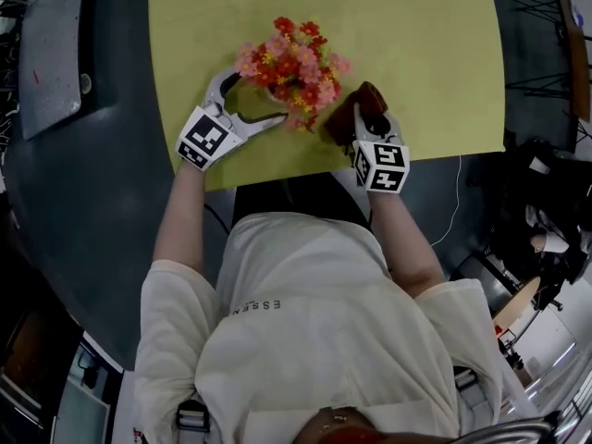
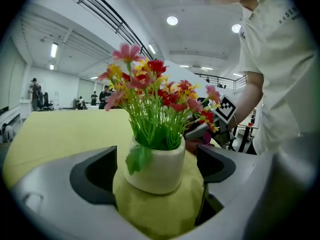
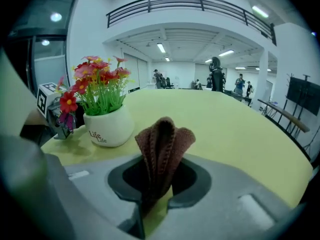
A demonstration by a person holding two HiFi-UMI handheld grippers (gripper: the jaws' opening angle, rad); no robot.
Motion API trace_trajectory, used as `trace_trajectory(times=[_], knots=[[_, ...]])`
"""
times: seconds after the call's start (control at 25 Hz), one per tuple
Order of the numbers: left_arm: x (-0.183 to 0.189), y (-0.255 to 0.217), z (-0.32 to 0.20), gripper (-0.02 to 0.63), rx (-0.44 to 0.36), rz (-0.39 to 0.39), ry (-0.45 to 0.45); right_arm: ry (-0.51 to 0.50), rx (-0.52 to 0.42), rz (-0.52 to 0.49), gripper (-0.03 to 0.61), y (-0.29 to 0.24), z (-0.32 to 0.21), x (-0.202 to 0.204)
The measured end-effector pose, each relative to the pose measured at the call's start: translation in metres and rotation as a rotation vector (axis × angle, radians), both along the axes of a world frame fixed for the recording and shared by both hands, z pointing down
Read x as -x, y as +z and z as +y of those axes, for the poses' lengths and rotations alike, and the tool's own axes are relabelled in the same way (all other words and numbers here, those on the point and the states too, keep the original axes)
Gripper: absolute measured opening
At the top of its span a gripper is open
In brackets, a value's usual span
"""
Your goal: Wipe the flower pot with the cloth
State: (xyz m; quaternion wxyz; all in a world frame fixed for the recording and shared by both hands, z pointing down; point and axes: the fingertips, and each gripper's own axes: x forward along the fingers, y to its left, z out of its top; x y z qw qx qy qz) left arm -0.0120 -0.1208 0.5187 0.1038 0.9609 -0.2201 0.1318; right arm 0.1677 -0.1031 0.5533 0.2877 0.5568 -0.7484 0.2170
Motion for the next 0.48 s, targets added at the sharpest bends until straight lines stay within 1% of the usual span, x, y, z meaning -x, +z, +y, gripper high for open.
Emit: trace_trajectory(times=[0.16,0.28,0.36,0.48], knots=[[-0.016,0.009,-0.008,0.522,-0.017,-0.037,0.06,-0.04,-0.008,0.008,0.061,0.0,-0.015,-0.003],[-0.025,0.007,-0.015,0.533,-0.031,-0.017,0.083,-0.064,-0.001,0.003,0.061,0.002,-0.022,-0.003],[-0.032,0.007,-0.018,0.551,-0.03,-0.002,0.112,-0.075,0.002,0.001,0.061,0.003,-0.025,-0.002],[-0.039,0.01,-0.017,0.56,-0.018,-0.017,0.166,-0.089,0.004,-0.007,0.061,0.003,-0.028,0.0]])
